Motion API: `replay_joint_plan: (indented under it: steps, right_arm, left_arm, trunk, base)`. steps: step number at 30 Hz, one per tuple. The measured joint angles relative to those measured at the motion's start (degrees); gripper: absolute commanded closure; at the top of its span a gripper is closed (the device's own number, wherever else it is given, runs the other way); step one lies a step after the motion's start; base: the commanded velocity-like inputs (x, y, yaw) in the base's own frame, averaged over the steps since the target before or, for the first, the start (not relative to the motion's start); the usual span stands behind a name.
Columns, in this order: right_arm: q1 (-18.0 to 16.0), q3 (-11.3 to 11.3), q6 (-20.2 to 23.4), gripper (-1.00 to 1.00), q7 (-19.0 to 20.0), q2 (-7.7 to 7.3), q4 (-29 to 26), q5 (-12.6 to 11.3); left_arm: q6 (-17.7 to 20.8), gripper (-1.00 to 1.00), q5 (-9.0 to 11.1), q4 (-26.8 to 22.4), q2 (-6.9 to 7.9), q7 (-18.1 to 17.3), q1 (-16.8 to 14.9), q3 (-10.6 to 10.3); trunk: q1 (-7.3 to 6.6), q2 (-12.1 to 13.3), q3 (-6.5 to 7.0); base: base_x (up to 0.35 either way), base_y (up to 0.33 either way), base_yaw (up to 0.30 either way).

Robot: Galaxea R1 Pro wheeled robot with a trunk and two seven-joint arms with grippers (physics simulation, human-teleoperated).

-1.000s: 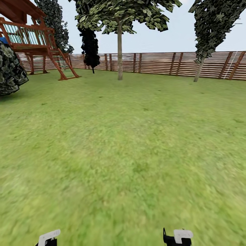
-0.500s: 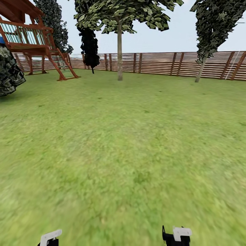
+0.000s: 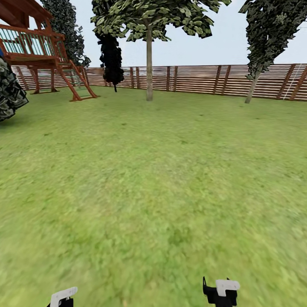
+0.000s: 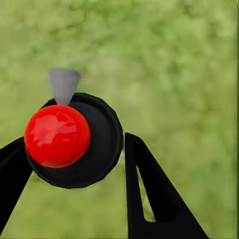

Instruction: In the garden, pick up the pesticide atomizer on the floor and spray pesticide onto both trees until each tree trunk is fully covered.

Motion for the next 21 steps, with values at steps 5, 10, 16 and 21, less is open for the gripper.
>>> replay_joint_plan:
  steps: [5, 10, 16, 21]
  right_arm:
    - [0.0, -0.1, 0.0, -1.0, -0.1, 0.17, 0.0, -0.2]
    - [0.0, -0.1, 0.0, -1.0, -0.1, 0.16, 0.0, -0.1]
    - [0.0, 0.0, 0.0, -1.0, -0.1, 0.22, 0.1, -0.1]
    - [0.0, -0.1, 0.0, -1.0, -0.1, 0.19, 0.1, -0.1]
  left_arm:
    - [0.0, 1.0, 0.0, 0.0, 0.08, 0.0, 0.0, 0.0]
    - [0.1, 1.0, 0.0, 0.0, 0.21, 0.0, 0.0, 0.0]
    - [0.1, 1.0, 0.0, 0.0, 0.24, -0.1, 0.0, 0.0]
    - [0.1, 1.0, 0.0, 0.0, 0.24, -0.1, 0.0, 0.0]
  trunk:
    - [0.0, 0.0, 0.0]
    - [0.0, 0.0, 0.0]
    - [0.0, 0.0, 0.0]
    - [0.0, 0.0, 0.0]
  base:
    - [0.345, 0.0, 0.0]
    - [0.345, 0.0, 0.0]
    - [0.345, 0.0, 0.0]
    - [0.345, 0.0, 0.0]
